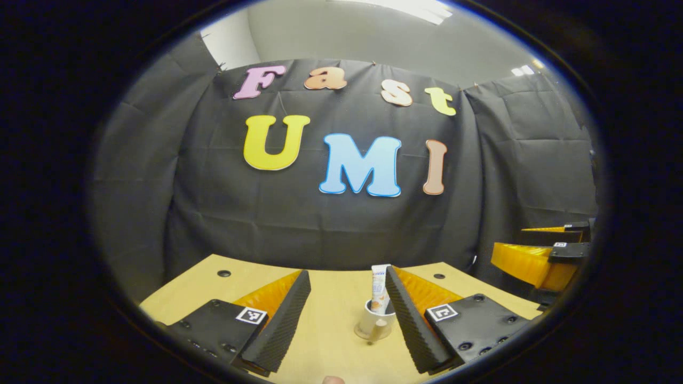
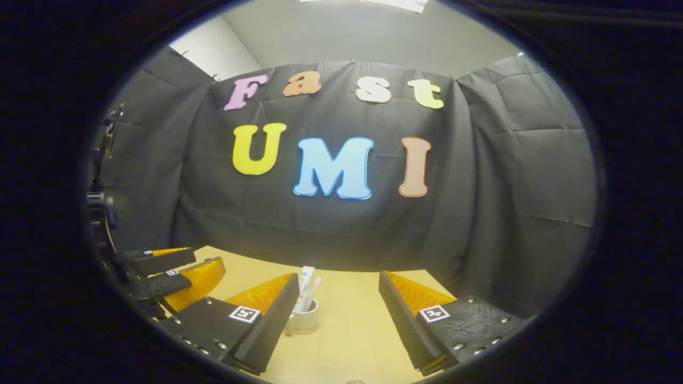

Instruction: Put the toothbrush and toothpaste on the desktop into the cup, then pick up the cup and place it on the coaster on the desktop.

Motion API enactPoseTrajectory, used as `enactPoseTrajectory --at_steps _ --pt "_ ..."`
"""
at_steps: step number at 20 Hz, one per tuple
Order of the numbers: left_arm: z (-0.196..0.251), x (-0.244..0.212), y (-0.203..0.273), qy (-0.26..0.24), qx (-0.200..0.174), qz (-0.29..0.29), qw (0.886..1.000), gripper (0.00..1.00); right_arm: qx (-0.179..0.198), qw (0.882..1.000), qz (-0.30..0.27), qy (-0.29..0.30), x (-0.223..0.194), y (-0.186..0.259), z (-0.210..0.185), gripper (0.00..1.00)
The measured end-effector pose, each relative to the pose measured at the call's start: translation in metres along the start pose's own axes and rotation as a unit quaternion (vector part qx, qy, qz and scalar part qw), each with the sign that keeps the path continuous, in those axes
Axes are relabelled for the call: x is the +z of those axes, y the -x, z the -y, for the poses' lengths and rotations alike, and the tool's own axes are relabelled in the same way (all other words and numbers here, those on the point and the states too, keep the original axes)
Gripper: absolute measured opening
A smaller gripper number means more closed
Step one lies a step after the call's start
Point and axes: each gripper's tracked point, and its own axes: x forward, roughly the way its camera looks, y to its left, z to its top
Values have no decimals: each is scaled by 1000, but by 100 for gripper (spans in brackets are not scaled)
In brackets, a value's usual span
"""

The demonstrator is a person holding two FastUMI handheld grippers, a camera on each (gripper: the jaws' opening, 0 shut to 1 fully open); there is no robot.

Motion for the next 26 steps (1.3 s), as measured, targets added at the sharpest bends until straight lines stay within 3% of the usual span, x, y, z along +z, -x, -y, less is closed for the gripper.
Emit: enactPoseTrajectory --at_steps 9,10,11,13,14,15,16,17,18,19,21,26 --pt "63 -8 -8 -5 80 28 996 93 6 1000 25 -8 -11 6 128 93" --pt "72 -7 -7 -5 82 30 996 100 7 999 27 -16 -15 5 140 92" --pt "81 -5 -4 -5 86 35 996 93 8 1000 22 -20 -20 5 152 92" --pt "90 1 -1 -10 102 48 994 93 8 1000 24 -18 -27 4 172 92" --pt "95 7 1 -13 105 55 993 93 9 999 30 -15 -27 4 178 92" --pt "100 8 3 -17 107 56 992 99 11 999 37 -11 -26 3 183 92" --pt "104 10 5 -24 111 58 992 93 11 999 42 -7 -27 0 188 92" --pt "106 11 7 -30 113 58 991 93 11 999 45 -3 -27 -2 192 92" --pt "111 14 7 -31 113 59 991 99 12 999 49 -3 -27 -5 195 92" --pt "115 16 8 -30 111 62 991 86 13 999 52 -5 -26 -7 196 92" --pt "120 22 9 -30 111 69 991 85 15 998 57 -9 -23 -13 196 92" --pt "129 25 9 -24 107 75 991 97 25 998 55 -13 -25 -21 189 92"
